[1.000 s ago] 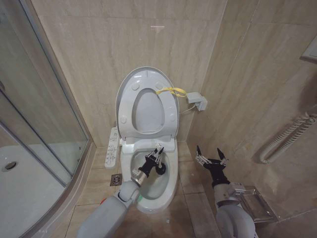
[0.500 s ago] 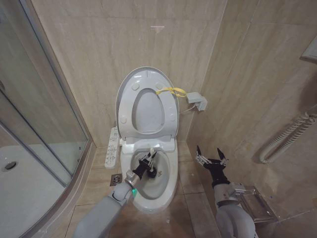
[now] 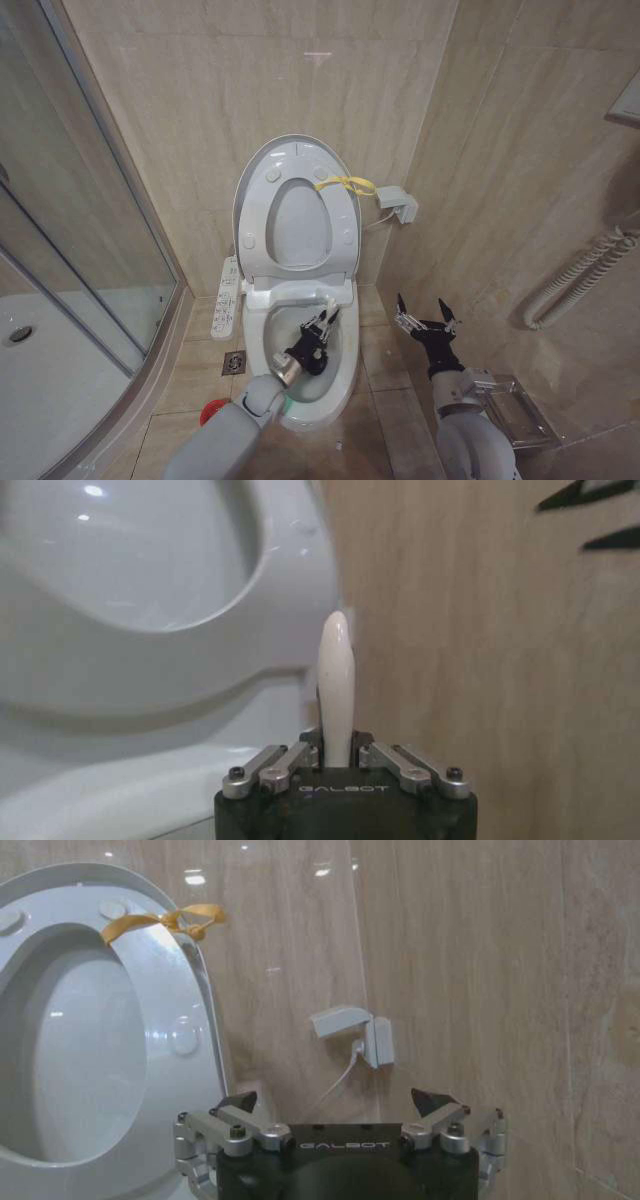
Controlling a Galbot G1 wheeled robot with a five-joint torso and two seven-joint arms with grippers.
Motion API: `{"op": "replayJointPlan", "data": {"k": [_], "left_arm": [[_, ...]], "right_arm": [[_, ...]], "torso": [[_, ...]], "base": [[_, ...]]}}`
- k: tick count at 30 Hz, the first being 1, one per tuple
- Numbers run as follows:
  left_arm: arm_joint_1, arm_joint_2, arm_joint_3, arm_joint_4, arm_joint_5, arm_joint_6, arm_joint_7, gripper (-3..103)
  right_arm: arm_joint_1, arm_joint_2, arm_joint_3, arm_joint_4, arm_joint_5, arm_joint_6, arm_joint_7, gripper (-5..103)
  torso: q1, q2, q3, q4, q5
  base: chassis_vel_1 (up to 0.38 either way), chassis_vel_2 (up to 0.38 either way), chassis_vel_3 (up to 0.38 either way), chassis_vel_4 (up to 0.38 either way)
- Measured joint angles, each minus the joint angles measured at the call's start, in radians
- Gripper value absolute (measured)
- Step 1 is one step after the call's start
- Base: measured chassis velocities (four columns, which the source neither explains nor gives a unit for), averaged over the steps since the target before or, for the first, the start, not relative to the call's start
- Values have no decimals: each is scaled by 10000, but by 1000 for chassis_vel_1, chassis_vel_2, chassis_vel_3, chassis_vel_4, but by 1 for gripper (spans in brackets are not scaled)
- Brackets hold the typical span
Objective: Open the toilet lid, clean the toilet bowl with a toilet brush, close the toilet lid, and flush.
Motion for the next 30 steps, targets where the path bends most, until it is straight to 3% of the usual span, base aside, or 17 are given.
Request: {"op": "replayJointPlan", "data": {"k": [4, 10, 15, 30], "left_arm": [[-175, 81, -168, 203, 53, -11, -24, 17], [-206, 86, -159, -438, 113, -17, -88, 17], [271, 112, -178, -913, 447, -29, -160, 17], [2203, 354, -1391, -1649, 1162, -186, -170, 17]], "right_arm": [[0, 0, 0, 0, 0, 0, 0, 100], [0, 0, 1, 0, 0, 0, 0, 100], [0, 0, 0, 0, 0, 0, 0, 100], [0, -1, 0, 0, 0, 0, 0, 100]], "torso": [[1, -1, 1, 1, 0], [0, 0, 1, -4, -1], [0, 0, 1, -2, -1], [0, 1, -1, 0, 0]], "base": [[0, 0, 0, 0], [0, 0, 0, 0], [0, 0, 0, 0], [0, 0, 0, 0]]}}
